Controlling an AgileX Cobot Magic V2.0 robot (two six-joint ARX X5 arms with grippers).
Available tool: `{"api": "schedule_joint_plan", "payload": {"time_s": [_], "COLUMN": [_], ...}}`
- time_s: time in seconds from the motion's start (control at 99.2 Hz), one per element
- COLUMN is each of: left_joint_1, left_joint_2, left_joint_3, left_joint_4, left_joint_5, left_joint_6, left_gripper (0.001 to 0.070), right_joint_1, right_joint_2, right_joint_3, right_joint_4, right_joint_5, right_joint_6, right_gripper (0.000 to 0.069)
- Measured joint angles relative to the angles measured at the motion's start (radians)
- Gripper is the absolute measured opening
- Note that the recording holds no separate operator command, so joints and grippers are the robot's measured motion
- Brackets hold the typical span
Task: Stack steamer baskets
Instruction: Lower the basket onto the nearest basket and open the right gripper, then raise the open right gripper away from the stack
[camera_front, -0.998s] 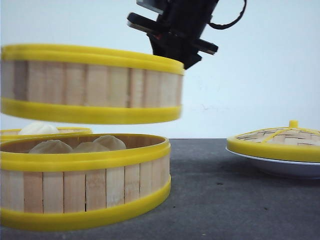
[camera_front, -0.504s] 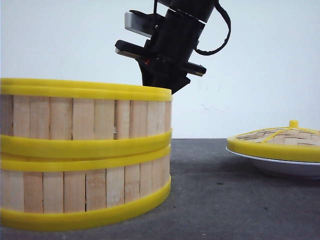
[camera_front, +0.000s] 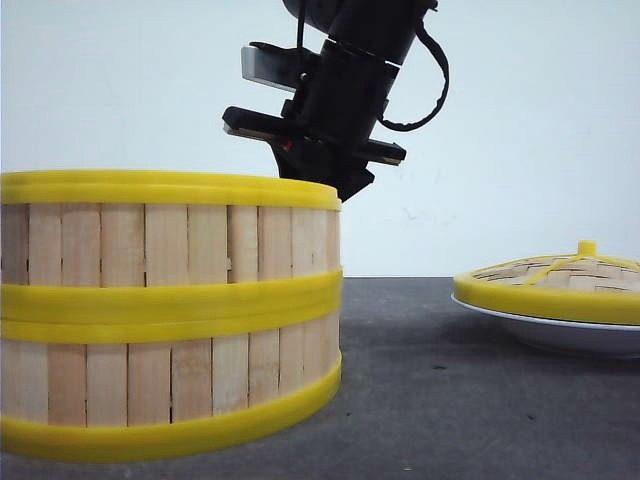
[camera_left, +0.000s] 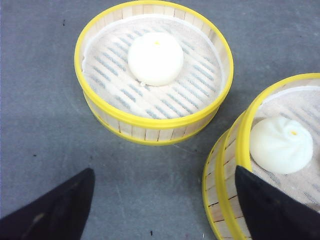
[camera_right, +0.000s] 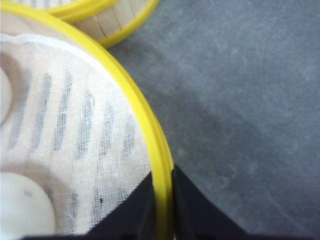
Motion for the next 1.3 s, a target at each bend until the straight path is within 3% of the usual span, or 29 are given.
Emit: {"api": "schedule_joint_plan", "payload": {"time_s": [0.444, 0.494, 0.635, 0.726, 1.059, 1.301], "left_joint_1": [0.000, 0.000, 0.000, 0.001, 0.065, 0.129], "left_joint_2": [0.000, 0.000, 0.010, 0.043, 0.321, 0.579], "left_joint_3": [0.000, 0.000, 0.000, 0.000, 0.051, 0.170], "left_joint_4": [-0.016, -0.021, -0.026, -0.024, 0.146, 0.218], "left_joint_5": [0.000, 0.000, 0.000, 0.000, 0.000, 0.000], "left_joint_6": [0.000, 0.000, 0.000, 0.000, -0.006, -0.012], "left_gripper": [0.0547, 0.0547, 0.0547, 0.0547, 0.0547, 0.0547], "right_joint_1": [0.001, 0.001, 0.001, 0.001, -0.048, -0.205], "right_joint_2": [0.003, 0.005, 0.005, -0.009, -0.313, -0.496], "right_joint_3": [0.002, 0.002, 0.002, 0.002, 0.007, -0.011], "right_joint_4": [0.004, 0.006, 0.007, 0.004, -0.118, -0.375], "right_joint_5": [-0.008, -0.021, -0.056, -0.055, -0.050, 0.078], "right_joint_6": [0.000, 0.003, 0.013, 0.023, -0.001, -0.009], "right_gripper": [0.0032, 0.0076, 0.0278, 0.0327, 0.0343, 0.0343]}}
